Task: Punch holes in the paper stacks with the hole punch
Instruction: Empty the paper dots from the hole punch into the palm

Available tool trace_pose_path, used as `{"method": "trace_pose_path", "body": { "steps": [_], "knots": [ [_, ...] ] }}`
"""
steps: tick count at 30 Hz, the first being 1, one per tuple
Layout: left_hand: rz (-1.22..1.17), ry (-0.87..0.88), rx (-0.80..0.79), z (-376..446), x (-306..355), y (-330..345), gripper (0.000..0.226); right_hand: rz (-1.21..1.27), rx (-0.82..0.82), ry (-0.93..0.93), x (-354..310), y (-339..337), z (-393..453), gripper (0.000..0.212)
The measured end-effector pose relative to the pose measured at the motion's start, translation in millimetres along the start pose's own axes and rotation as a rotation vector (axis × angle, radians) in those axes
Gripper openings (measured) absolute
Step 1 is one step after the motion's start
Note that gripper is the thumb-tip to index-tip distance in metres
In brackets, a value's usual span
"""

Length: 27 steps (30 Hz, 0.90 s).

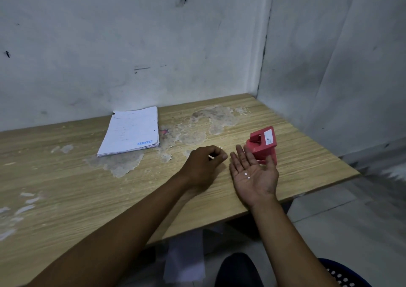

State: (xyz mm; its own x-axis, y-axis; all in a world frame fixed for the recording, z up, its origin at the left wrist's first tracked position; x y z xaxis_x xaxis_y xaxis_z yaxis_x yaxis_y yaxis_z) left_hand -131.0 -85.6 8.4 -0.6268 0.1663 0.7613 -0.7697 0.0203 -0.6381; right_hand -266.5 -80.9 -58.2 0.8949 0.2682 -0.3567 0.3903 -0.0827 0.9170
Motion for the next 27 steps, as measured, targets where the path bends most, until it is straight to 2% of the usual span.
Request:
{"method": "trace_pose_path", "body": {
  "steps": [4, 8, 13, 20, 23, 27],
  "knots": [
    [0.07, 0.162, -0.088, -6.4, 36.6, 7.6, 0.009, 0.103, -0.014, 0.076, 19.0, 7.8, -6.2, 0.069],
    [0.185, 0.21, -0.108, -10.4, 44.8, 12.0, 0.017, 0.193, -0.044, 0.13, 32.4, 16.7, -13.1, 0.069],
    [0.184, 0.185, -0.108, -10.2, 35.7, 13.0, 0.018, 0.258, -0.073, 0.098, 27.3, 28.3, -17.0, 0.066],
    [0.019, 0.077, 0.07, -0.9, 13.5, -4.4, 0.013, 0.203, -0.034, 0.081, 22.9, 12.7, -1.7, 0.064],
    [-0.019, -0.001, 0.166, 4.3, -7.9, -15.4, 0.014, 0.158, -0.001, 0.068, 17.1, 6.6, 8.1, 0.057],
    [0.042, -0.041, 0.16, 8.9, -33.0, -14.9, 0.014, 0.116, 0.044, 0.056, 10.4, 4.7, 21.0, 0.048]
  ]
}}
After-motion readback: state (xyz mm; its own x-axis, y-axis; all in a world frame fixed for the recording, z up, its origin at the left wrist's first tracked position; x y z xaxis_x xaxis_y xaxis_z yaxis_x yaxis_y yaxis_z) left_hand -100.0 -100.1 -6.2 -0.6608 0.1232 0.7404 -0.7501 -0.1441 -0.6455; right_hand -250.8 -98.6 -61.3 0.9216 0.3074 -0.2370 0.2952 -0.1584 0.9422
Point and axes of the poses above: each hand's wrist, its own z-axis towards the middle knuckle, its own y-axis out of the palm, x = y × z, the point moved 10 cm from there along z, towards the middle knuckle, and after that the axes turned 7 degrees about -x, right-handed, at the moved point
